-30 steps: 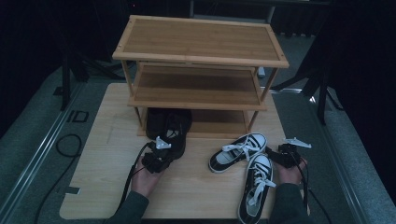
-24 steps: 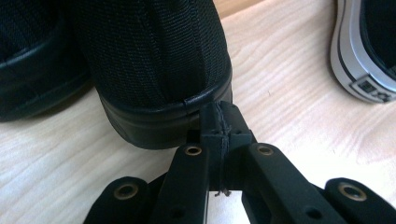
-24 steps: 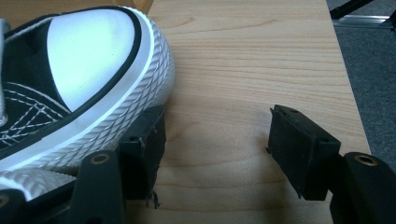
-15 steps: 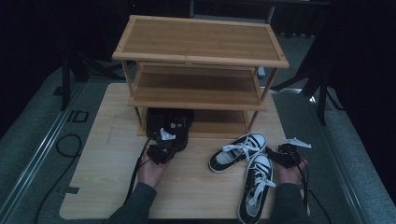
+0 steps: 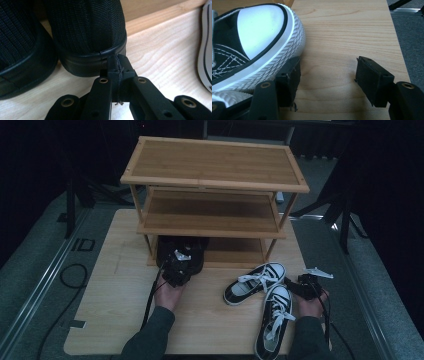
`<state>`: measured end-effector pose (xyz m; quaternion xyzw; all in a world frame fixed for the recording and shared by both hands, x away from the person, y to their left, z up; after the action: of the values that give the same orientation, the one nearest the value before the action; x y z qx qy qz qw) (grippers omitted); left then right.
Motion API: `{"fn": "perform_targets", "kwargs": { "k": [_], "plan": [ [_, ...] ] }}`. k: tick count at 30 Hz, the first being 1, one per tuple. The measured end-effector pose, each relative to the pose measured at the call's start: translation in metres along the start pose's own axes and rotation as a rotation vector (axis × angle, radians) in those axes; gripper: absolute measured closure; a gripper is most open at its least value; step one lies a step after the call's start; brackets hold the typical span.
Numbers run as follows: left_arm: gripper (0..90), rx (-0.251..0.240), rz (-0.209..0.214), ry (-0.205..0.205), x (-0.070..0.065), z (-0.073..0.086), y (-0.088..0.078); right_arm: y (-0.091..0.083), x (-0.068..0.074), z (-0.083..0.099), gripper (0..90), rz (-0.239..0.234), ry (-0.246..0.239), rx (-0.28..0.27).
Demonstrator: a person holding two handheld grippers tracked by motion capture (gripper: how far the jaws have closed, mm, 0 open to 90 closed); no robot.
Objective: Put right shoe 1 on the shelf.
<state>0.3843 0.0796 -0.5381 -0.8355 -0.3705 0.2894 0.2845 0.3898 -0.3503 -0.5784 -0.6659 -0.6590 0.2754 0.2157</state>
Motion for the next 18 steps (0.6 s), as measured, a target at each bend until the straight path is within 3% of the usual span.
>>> {"fn": "perform_targets", "kwargs": {
  "k": [18],
  "plan": [
    [89.3, -0.011, -0.035, -0.046, 0.015, -0.014, 0.012, 0.0, 0.0, 0.0, 36.2, 0.0, 0.001, 0.001]
  ]
}}
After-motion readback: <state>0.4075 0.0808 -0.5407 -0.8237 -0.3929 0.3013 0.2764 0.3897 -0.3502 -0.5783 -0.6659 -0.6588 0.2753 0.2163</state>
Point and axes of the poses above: each handheld gripper's, and its own axes: y roughly forward along the jaws, z roughly out of its underside, x roughly to its left, the point moved 3 cm from there along y, roughly forward along the jaws, and after that the axes turned 13 degrees about z, right-handed, at the moved point
